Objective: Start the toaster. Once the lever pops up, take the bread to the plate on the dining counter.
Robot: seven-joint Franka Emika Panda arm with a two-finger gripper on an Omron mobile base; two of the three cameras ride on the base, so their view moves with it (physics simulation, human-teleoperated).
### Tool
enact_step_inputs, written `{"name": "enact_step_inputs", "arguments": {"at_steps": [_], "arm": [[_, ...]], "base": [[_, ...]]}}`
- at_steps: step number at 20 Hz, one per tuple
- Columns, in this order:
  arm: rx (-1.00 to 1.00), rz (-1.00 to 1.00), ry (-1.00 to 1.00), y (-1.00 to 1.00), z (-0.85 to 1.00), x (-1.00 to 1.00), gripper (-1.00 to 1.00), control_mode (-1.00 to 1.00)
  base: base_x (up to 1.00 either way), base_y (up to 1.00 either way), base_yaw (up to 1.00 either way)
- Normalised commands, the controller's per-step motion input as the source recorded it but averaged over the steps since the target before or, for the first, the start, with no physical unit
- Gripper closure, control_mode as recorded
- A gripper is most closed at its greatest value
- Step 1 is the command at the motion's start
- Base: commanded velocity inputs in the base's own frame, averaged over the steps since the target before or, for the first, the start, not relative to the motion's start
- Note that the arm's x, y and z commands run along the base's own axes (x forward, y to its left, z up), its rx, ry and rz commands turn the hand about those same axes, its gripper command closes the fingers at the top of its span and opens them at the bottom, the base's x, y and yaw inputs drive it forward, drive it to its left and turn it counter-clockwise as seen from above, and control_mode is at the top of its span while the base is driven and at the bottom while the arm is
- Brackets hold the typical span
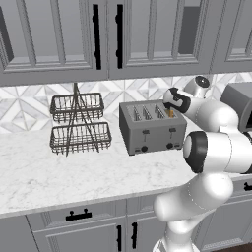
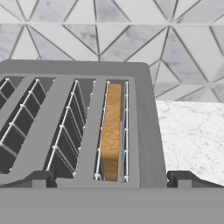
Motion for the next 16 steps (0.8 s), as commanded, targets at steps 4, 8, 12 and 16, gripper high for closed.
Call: {"name": "enact_step_inputs", "arguments": {"at_steps": [4,8,12,16], "arm": [[0.0,0.0,0.0,0.0,0.0,0.0,-1.0,-1.0],[0.0,0.0,0.0,0.0,0.0,0.0,-1.0,-1.0],[0.0,0.0,0.0,0.0,0.0,0.0,-1.0,-1.0],[0.0,0.0,0.0,0.0,0.0,0.0,-1.0,-1.0]], "base": [[0.0,0.0,0.0],[0.0,0.0,0.0],[0.0,0.0,0.0],[0.0,0.0,0.0]]}}
